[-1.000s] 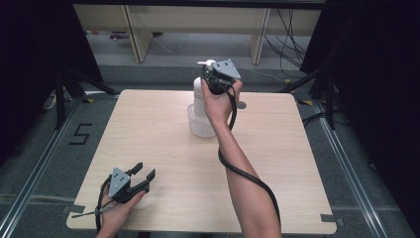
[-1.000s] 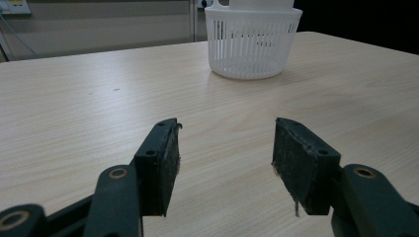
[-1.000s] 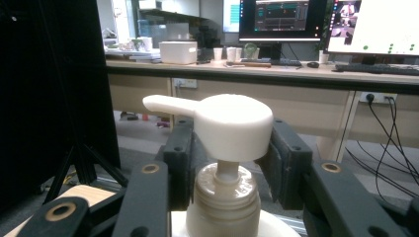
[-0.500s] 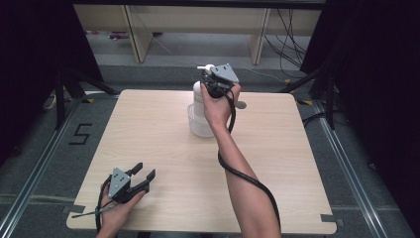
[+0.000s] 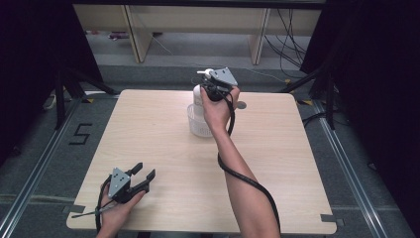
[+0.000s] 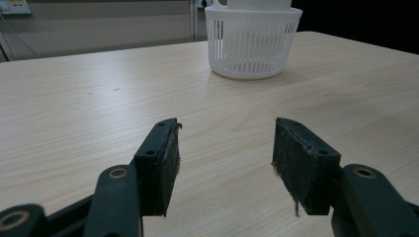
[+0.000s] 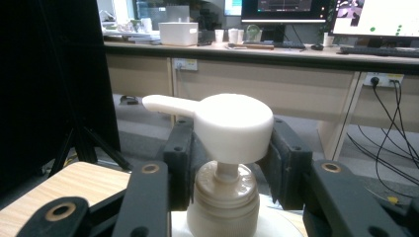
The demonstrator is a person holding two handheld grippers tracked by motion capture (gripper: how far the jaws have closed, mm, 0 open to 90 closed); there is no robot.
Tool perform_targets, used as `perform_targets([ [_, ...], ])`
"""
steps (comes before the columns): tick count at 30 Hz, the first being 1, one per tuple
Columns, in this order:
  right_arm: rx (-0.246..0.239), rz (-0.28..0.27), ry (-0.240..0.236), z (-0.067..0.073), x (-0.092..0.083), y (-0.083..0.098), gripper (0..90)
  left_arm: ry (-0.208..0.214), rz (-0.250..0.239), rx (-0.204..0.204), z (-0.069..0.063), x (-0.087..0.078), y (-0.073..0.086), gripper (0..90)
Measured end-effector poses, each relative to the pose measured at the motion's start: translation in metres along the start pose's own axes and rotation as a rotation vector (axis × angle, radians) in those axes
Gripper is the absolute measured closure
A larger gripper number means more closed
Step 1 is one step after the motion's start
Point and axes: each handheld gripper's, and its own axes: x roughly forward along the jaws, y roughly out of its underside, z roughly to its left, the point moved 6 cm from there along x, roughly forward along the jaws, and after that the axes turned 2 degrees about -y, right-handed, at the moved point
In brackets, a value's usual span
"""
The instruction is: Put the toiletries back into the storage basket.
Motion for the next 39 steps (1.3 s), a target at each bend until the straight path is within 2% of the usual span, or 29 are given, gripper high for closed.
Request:
perform_targets([
  [3, -0.009, 0.001, 0.003, -0.001, 0.001, 0.003, 60.1, 0.0, -0.003, -0.003, 0.0, 0.0, 0.0, 42.9],
  [9, 0.009, 0.021, -0.001, 0.0, 0.002, 0.008, 60.1, 0.0, -0.001, -0.002, 0.0, 0.0, 0.0, 42.9],
  [10, -0.006, 0.017, 0.005, -0.001, 0.003, 0.008, 60.0, 0.0, -0.002, -0.003, 0.0, 0.0, 0.0, 42.9],
  [12, 0.005, 0.019, -0.003, 0.0, 0.004, 0.01, 60.0, 0.0, -0.002, -0.003, 0.0, 0.0, 0.0, 42.9],
  [13, -0.009, 0.022, -0.002, -0.001, 0.004, 0.01, 60.0, 0.0, -0.002, -0.003, 0.0, 0.0, 0.0, 42.9],
  [16, 0.002, 0.033, -0.001, -0.001, 0.004, 0.012, 60.0, 0.001, -0.002, -0.003, 0.0, 0.0, 0.0, 42.9],
  [17, -0.018, 0.033, -0.001, -0.002, 0.004, 0.013, 60.0, 0.001, -0.002, -0.003, 0.0, 0.0, 0.0, 42.9],
  [18, -0.001, 0.041, 0.005, -0.002, 0.004, 0.014, 59.9, 0.001, -0.002, -0.003, 0.0, 0.0, 0.0, 42.8],
  [20, -0.017, 0.036, 0.001, -0.003, 0.006, 0.015, 59.9, 0.001, -0.003, -0.003, 0.0, 0.0, 0.0, 42.8],
  [22, 0.003, 0.044, 0.007, -0.002, 0.005, 0.017, 59.9, 0.001, -0.002, -0.003, 0.0, 0.0, 0.0, 42.8],
  [23, -0.023, 0.043, 0.005, -0.003, 0.006, 0.017, 59.9, 0.001, -0.003, -0.003, 0.0, 0.0, 0.0, 42.9],
  [24, 0.007, 0.051, 0.001, -0.002, 0.006, 0.019, 59.9, 0.001, -0.003, -0.003, 0.0, 0.0, 0.0, 42.9],
  [25, -0.018, 0.048, 0.004, -0.003, 0.006, 0.019, 59.9, 0.001, -0.003, -0.003, 0.0, 0.0, 0.0, 42.9],
  [27, -0.007, 0.043, 0.007, -0.002, 0.007, 0.019, 59.9, 0.001, -0.003, -0.003, 0.0, 0.0, 0.0, 42.8],
  [29, -0.023, 0.04, 0.006, -0.003, 0.007, 0.019, 59.8, 0.001, -0.003, -0.003, 0.0, 0.0, 0.0, 42.8],
  [30, -0.01, 0.043, 0.002, -0.002, 0.007, 0.019, 59.8, 0.001, -0.003, -0.003, 0.0, 0.0, 0.0, 42.8],
  [31, -0.025, 0.038, 0.004, -0.003, 0.007, 0.019, 59.7, 0.0, -0.003, -0.007, 0.0, 0.0, 0.0, 42.8],
  [32, -0.02, 0.041, 0.003, -0.002, 0.007, 0.019, 59.4, 0.002, -0.003, -0.001, 0.0, 0.0, 0.0, 42.8],
  [35, -0.015, 0.04, -0.001, -0.001, 0.006, 0.018, 52.8, 0.002, -0.003, -0.001, 0.0, 0.0, 0.0, 42.8],
  [39, -0.023, 0.064, 0.002, -0.002, 0.002, 0.016, 35.8, 0.007, -0.014, 0.002, -0.001, 0.001, 0.0, 42.8],
])
